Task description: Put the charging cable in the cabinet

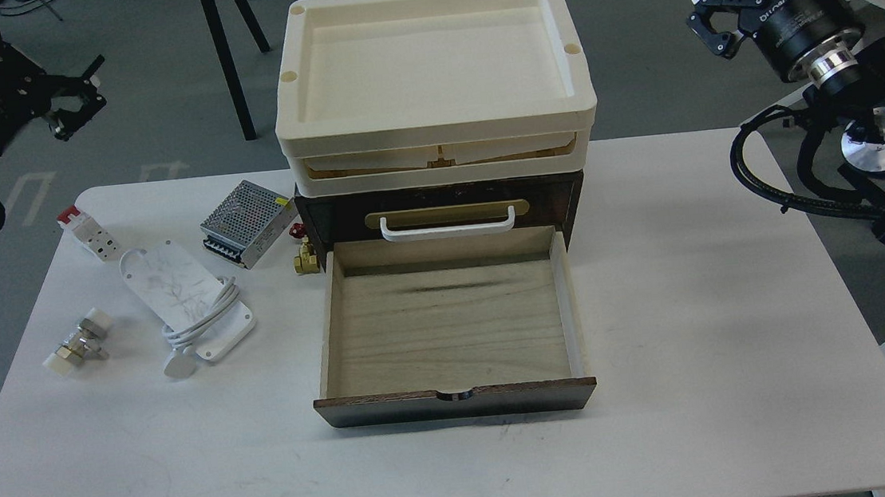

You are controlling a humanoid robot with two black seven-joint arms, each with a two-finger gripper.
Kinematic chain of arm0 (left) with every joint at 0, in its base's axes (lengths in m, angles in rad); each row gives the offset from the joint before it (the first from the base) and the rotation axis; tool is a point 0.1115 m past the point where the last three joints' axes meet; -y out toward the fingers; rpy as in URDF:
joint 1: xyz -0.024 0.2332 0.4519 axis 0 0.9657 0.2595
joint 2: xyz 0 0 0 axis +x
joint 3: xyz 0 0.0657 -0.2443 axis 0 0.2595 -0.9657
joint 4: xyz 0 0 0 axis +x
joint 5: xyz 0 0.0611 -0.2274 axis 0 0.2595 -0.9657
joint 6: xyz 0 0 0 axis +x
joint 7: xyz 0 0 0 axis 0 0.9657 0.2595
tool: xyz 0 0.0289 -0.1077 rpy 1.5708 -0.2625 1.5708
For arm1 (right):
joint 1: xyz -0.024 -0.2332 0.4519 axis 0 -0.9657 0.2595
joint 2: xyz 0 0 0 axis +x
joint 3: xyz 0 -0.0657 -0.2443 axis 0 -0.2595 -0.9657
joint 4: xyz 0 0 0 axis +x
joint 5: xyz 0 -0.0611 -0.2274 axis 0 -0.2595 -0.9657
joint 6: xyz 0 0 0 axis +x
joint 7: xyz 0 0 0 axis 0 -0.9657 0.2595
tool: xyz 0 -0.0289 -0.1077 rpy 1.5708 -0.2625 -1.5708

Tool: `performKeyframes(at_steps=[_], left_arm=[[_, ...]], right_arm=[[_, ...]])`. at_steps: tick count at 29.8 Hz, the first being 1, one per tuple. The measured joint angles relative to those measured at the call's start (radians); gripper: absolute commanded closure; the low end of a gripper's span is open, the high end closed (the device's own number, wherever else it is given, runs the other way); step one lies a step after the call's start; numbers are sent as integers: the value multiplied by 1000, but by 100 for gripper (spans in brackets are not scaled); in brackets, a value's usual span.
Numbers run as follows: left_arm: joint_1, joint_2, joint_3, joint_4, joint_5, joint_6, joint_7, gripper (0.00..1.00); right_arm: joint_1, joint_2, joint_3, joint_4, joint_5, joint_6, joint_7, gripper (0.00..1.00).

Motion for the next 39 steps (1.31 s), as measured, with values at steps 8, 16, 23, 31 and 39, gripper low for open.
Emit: performKeyframes(at_steps=[8, 16, 23, 31, 39], left_arm=[[9, 2, -3, 49, -9, -1, -26, 0], [72, -78, -86, 211, -21, 0, -118, 1], [85, 17, -142, 110, 18, 0, -191, 1], [-4, 222, -162, -204, 514, 0, -195, 0], [-25, 293, -214, -605, 1223, 0, -201, 1]], right_arm=[[-8, -9, 21, 5, 3, 0, 3, 0], [-8, -16, 38, 5, 3, 0, 3, 0], [-26, -37, 51, 6, 3, 0, 3, 0], [-48, -46, 73, 7, 3, 0, 3, 0], [-86, -69, 106, 7, 3, 0, 4, 0]])
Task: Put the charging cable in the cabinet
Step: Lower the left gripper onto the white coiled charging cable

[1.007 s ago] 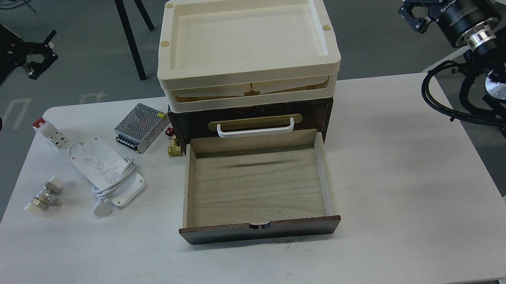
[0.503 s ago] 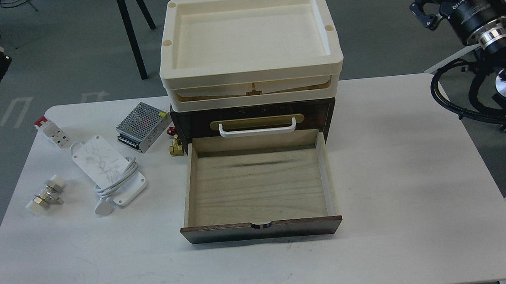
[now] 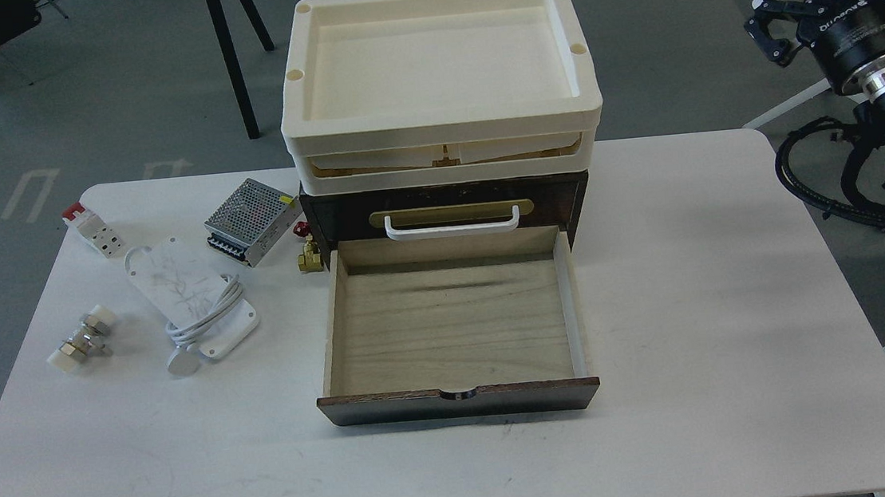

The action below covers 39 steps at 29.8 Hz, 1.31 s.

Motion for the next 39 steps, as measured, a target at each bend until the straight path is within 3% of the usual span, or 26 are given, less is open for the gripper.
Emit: performKeyframes(at_steps=[6, 11, 15, 18, 27, 30, 39], left_arm=[[127, 129, 43, -337, 486, 0, -8, 0], [227, 174, 165, -425, 909, 1, -10, 1], [247, 132, 318, -387, 1197, 108, -25, 1], [248, 66, 376, -313, 1262, 154, -38, 1], [250, -80, 401, -89, 1276, 180, -40, 4], [251, -120, 402, -15, 1276, 184, -41, 18], [291, -187, 404, 76, 1277, 203, -26, 18]], right_arm=[[-20, -32, 5, 2, 0, 0, 1, 0], [-52, -62, 16, 17, 0, 0, 1, 0], [-84, -82, 36, 21, 0, 0, 1, 0], [-110, -94, 58, 25, 2, 0, 1, 0], [-151, -123, 81, 66, 2, 0, 1, 0], [-151, -125, 83, 66, 2, 0, 1, 0], [-154, -124, 85, 67, 3, 0, 1, 0]])
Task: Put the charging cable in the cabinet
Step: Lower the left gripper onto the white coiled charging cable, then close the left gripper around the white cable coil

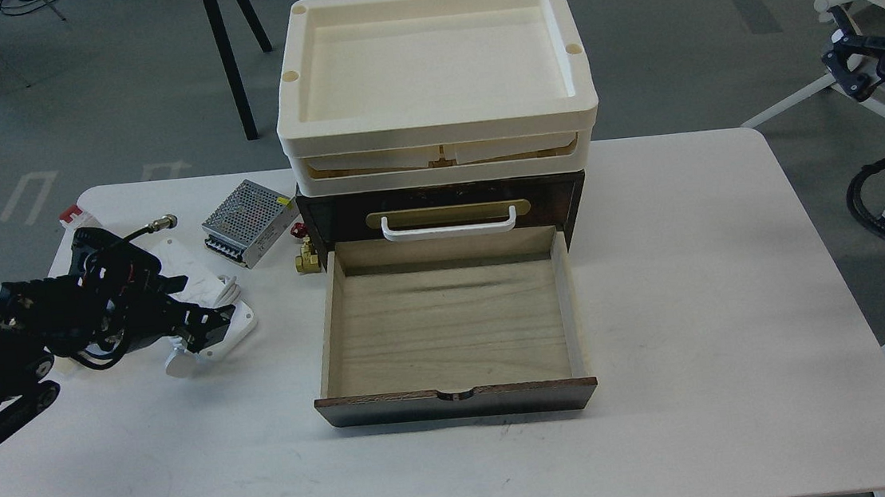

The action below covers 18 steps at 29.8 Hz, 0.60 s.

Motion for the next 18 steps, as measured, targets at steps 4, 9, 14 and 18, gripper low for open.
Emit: performKeyframes(at_steps=[4, 9, 14, 18], left_arm=[[12, -26, 0, 39, -1, 3, 0, 19], [20, -72, 18, 105, -1, 17, -1, 21], [20, -94, 54, 150, -2, 46, 0, 29], [20, -119, 59, 200, -2, 52, 0, 45]], right_arm=[[-1, 1, 1, 0, 0, 0, 0, 0], [-1, 1, 2, 0, 0, 0, 0, 0], [-3, 1, 2, 0, 0, 0, 0, 0], [-3, 1, 2, 0, 0, 0, 0, 0]])
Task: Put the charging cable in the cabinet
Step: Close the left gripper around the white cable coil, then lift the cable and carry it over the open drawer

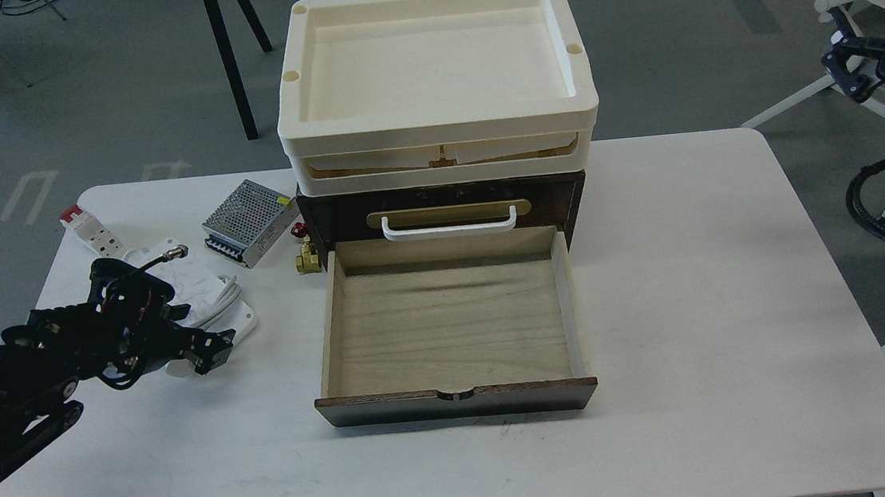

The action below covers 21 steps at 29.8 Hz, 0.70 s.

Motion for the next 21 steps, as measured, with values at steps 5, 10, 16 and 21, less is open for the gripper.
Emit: performKeyframes(at_steps=[5, 10, 16, 21], left_arm=[[-5, -7, 0, 22, -2, 2, 0, 87], [-6, 0, 1, 22, -2, 19, -9, 98], [-8, 62, 19, -78, 0, 35, -65, 98], [-25, 279, 9, -334, -2, 32, -112, 98]], right_arm=[[0, 0, 0, 0, 0, 0, 0, 0], [-2, 0, 0, 0, 0, 0, 0, 0], [-3, -1, 0, -2, -1, 0, 0, 0], [-8, -2, 4, -3, -2, 0, 0, 0]])
